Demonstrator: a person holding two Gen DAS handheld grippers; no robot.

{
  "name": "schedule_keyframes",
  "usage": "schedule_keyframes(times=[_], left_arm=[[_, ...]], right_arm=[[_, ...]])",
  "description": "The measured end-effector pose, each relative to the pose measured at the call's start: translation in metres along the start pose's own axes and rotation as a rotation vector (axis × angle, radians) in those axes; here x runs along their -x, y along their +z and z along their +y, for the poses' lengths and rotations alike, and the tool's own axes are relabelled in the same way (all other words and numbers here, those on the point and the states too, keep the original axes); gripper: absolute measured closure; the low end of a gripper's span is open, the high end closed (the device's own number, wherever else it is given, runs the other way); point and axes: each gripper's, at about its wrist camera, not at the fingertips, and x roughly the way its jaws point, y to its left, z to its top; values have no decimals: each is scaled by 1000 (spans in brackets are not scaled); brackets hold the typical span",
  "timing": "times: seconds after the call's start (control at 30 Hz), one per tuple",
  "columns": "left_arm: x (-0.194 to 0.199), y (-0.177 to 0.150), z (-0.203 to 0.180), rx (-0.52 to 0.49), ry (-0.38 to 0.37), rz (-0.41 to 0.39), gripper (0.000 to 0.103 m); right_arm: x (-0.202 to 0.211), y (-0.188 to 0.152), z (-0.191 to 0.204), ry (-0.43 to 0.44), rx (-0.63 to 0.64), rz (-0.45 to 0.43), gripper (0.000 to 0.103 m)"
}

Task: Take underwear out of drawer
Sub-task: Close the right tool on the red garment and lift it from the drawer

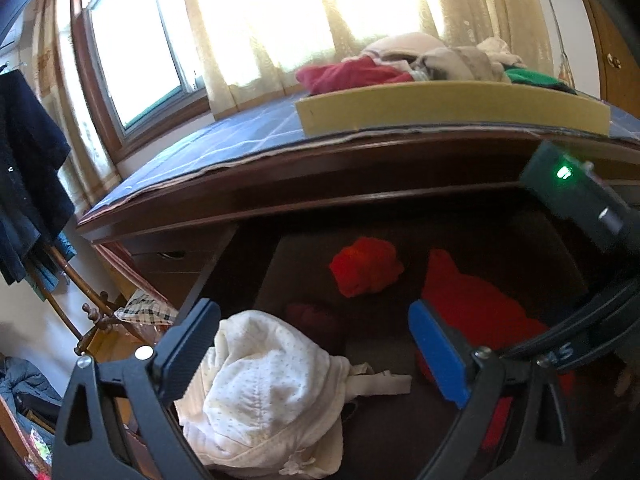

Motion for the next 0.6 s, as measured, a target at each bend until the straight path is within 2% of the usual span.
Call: schedule_keyframes(times=[0.17,0.2,0.23,0.3,0.4,0.43,0.6], left_arm=[[2,-1,0,-6,-14,-21,6],[3,-1,-2,-18,-8,-28,6],[2,0,-2,-21,-5,-29,6],[2,0,-4,-29,-2,-30,6],[3,-1,-4,-34,-2,-39,6],[3,-1,-4,-36,-2,-40,6],[3,-1,-4,-34,-3,-39,6]], right_arm=[[-3,0,11,-59,62,1,29],[-2,-3,12,-57,75,-6,35],[-2,-4,16,-37,75,-6,46],[0,-7,16,3,75,-1,57],[13,-15,17,-7,74,-52,71],[17,-17,15,6,60,-73,75],[49,-43,-1,56,7,-224,79]])
